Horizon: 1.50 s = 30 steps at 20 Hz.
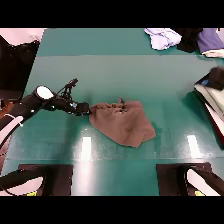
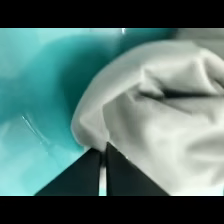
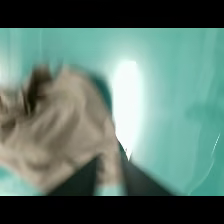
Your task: Fold the shirts.
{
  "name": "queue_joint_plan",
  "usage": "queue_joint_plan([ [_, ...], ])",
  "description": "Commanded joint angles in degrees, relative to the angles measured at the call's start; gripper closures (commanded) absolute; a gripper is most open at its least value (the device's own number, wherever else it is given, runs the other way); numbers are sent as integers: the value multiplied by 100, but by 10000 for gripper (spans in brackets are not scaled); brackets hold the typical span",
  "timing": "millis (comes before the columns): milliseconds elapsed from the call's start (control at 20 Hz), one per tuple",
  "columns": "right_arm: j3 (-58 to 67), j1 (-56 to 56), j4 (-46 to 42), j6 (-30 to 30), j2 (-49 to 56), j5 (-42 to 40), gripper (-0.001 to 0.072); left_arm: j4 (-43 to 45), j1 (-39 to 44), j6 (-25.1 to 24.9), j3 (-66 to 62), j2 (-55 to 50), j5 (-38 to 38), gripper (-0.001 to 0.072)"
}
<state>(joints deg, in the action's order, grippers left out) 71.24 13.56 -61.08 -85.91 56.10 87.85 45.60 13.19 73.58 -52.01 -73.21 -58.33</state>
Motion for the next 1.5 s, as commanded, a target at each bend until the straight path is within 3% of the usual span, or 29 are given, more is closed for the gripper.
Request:
queue_joint_plan([
  [0,-1849,-568,7,11,-243,-483,66,385,4,-4,-468,365,-474,674],
  [250,-3552,-1696,9,160,391,-1856,85,407,4,-7,-562,573,-654,674],
  [550,-3418,-2592,-2,160,1088,-2048,159,608,4,-7,-562,573,-815,674],
  [600,-3338,-2651,0,160,1097,-2055,279,614,4,-7,-562,573,-813,674],
  [700,-3152,-2664,-7,181,970,-2065,669,662,4,-4,-562,601,-813,675],
  [750,-3042,-2627,-9,245,815,-2059,693,761,4,11,-597,656,-785,675],
  [950,-2218,-2260,11,238,-166,-1818,694,1421,4,319,-1484,1211,-951,676],
  [1150,-855,-1878,11,-122,-1233,-1777,695,1381,4,472,-3080,1805,-1646,675],
  [1450,695,-1550,0,-599,-2184,-1572,697,1016,4,1132,-5462,2017,-2870,675],
])
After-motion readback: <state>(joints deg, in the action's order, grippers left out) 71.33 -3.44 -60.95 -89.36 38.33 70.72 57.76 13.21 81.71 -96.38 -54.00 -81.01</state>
